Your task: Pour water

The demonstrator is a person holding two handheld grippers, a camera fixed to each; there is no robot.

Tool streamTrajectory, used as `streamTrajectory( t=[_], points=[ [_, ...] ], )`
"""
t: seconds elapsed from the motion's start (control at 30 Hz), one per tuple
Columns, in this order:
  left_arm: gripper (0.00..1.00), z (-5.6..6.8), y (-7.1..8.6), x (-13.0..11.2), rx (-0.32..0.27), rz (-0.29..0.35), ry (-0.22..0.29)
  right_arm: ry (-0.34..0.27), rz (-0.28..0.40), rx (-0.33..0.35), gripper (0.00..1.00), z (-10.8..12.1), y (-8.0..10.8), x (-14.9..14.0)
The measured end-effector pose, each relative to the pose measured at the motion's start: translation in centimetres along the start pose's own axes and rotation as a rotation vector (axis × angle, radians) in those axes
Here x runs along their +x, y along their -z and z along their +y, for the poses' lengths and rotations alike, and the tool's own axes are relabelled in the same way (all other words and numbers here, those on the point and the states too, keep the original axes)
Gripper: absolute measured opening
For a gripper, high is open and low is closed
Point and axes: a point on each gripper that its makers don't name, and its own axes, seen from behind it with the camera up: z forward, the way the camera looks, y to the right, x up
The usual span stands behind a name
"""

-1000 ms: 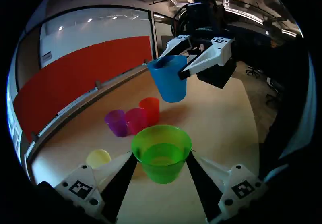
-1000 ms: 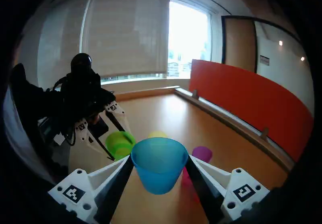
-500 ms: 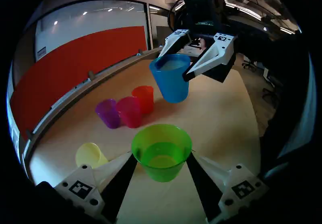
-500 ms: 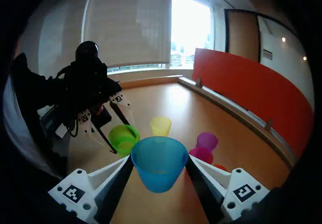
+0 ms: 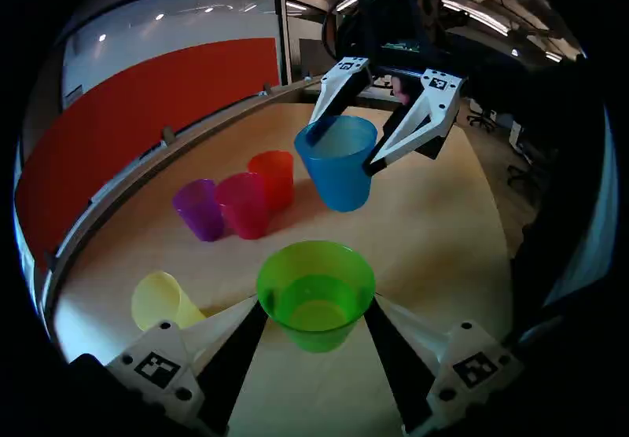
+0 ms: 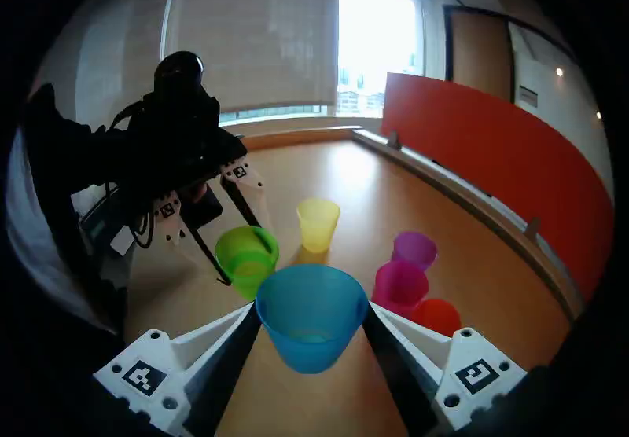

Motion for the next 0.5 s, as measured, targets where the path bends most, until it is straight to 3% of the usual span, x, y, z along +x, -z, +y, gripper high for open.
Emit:
streamTrajectory(
  t=[0.5],
  points=[
    [0.83,0.0,-1.6,-1.0,-0.031,-0.028,0.003,-0.011,-0.036,0.026,0.93,0.0,-1.9,-2.2]
  ],
)
